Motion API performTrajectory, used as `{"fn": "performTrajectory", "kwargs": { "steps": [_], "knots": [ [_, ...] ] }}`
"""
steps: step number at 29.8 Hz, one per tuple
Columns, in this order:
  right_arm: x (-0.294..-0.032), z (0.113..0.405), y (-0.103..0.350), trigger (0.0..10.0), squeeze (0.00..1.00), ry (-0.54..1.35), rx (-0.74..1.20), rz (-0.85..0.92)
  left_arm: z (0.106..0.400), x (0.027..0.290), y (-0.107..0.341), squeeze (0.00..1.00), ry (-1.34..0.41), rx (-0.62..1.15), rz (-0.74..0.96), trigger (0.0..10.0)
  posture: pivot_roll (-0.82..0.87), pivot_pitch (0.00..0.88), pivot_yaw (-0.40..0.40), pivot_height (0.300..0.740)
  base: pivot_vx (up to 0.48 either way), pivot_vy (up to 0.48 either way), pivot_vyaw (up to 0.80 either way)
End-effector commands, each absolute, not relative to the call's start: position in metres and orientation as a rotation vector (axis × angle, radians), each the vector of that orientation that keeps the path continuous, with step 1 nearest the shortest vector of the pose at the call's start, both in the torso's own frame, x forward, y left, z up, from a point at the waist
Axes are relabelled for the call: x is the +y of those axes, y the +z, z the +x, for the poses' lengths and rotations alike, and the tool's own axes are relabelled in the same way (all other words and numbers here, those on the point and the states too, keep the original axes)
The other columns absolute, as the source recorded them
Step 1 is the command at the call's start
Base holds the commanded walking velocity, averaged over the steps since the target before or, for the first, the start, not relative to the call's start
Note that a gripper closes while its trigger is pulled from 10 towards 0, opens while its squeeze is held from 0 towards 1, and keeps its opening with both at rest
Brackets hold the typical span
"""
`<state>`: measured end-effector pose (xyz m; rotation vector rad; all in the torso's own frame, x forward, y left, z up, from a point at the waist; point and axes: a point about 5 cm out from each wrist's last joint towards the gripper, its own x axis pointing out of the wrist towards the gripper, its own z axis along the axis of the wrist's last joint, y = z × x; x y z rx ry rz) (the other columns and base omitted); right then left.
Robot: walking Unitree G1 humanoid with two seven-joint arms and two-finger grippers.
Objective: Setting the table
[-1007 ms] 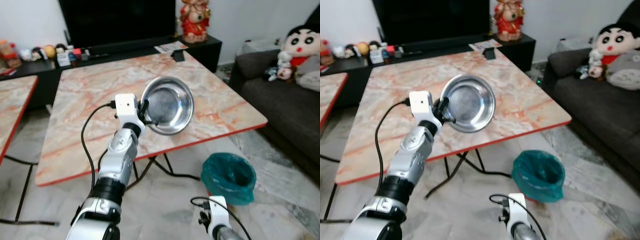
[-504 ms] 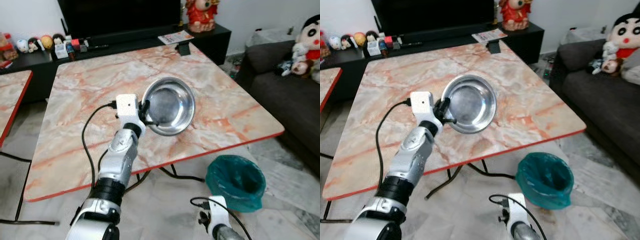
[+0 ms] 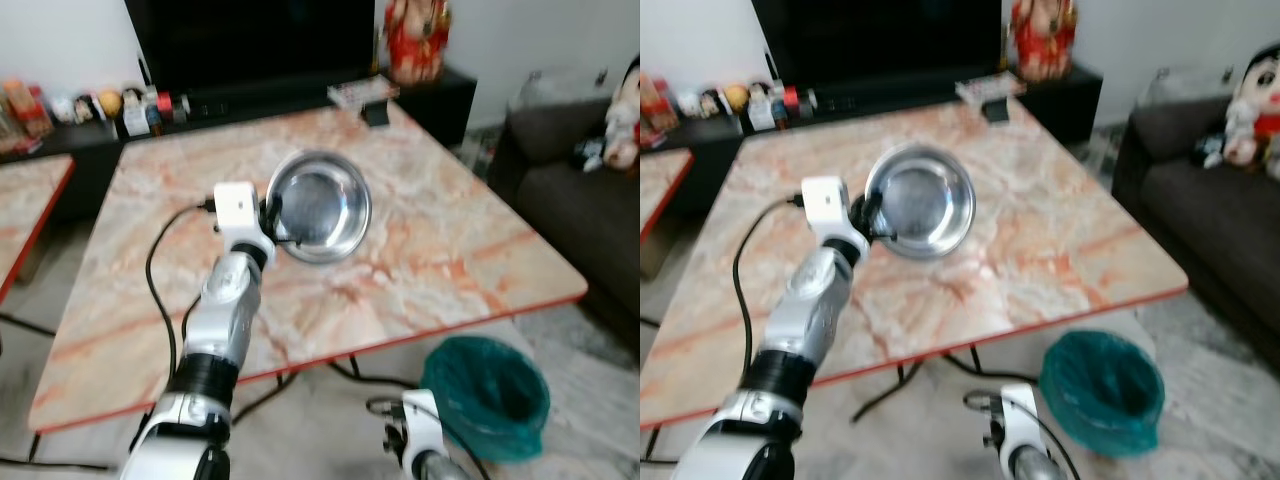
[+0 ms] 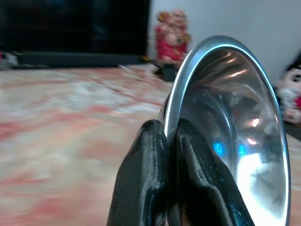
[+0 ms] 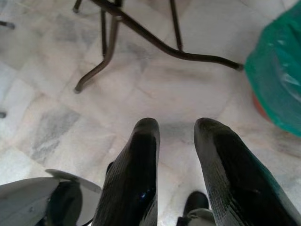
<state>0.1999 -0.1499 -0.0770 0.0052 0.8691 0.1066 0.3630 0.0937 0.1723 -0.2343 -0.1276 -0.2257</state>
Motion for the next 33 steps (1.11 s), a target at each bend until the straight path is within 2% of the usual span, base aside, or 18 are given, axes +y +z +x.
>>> {"fn": "performTrajectory", "kwargs": {
  "steps": [1, 7, 15, 33],
  "knots": [
    [-0.151, 0.203, -0.075, 10.0, 0.00, 0.101, 0.863, 0.007, 0.363, 0.093, 0.181, 0.00, -0.241, -0.157, -0.218, 10.0, 0.02, 0.000, 0.067, 0.728, 0.296, 0.000, 0.00],
    [-0.150, 0.203, -0.075, 10.0, 0.00, 0.102, 0.864, 0.008, 0.363, 0.093, 0.173, 0.00, -0.239, -0.067, -0.366, 10.0, 0.02, 0.000, 0.069, 0.728, 0.091, 0.000, 0.00],
    [-0.150, 0.204, -0.075, 10.0, 0.00, 0.096, 0.863, 0.013, 0.366, 0.091, 0.167, 0.00, -0.179, 0.095, -0.647, 10.0, 0.02, 0.000, 0.071, 0.728, 0.000, 0.000, 0.00],
    [-0.151, 0.204, -0.075, 10.0, 0.00, 0.080, 0.848, 0.038, 0.366, 0.085, 0.164, 0.00, -0.195, 0.244, -0.605, 10.0, 0.02, 0.000, 0.083, 0.740, 0.000, 0.000, 0.00]
  ]
}}
